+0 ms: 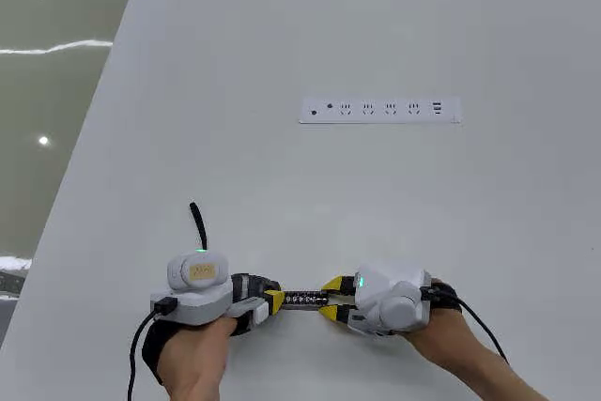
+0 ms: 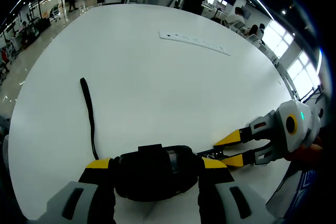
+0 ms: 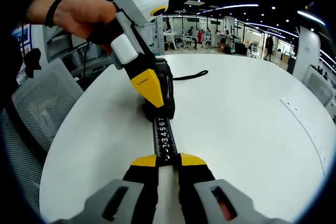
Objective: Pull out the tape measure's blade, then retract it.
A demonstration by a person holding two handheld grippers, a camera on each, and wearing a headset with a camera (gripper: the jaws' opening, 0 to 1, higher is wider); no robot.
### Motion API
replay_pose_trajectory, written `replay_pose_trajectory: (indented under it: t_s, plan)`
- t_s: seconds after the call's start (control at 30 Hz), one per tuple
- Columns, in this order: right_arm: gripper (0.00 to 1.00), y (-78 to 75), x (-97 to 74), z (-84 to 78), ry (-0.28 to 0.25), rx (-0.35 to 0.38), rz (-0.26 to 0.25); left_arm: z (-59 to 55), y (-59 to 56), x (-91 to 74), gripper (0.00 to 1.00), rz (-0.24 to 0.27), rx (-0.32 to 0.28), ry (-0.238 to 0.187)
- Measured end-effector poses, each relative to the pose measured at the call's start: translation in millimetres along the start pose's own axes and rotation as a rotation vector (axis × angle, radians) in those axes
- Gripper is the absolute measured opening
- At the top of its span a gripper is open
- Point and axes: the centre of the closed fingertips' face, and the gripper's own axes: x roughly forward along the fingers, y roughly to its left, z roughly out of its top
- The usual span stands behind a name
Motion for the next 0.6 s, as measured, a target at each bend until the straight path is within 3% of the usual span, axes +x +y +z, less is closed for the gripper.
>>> replay_pose_trajectory:
  t_s: [0.6]
  plan:
    - [0.12, 0.0, 8.7, 7.4, -0.016, 0.0, 0.014, -0.4, 1.1, -1.5, 0.61, 0.007, -0.021, -0.003]
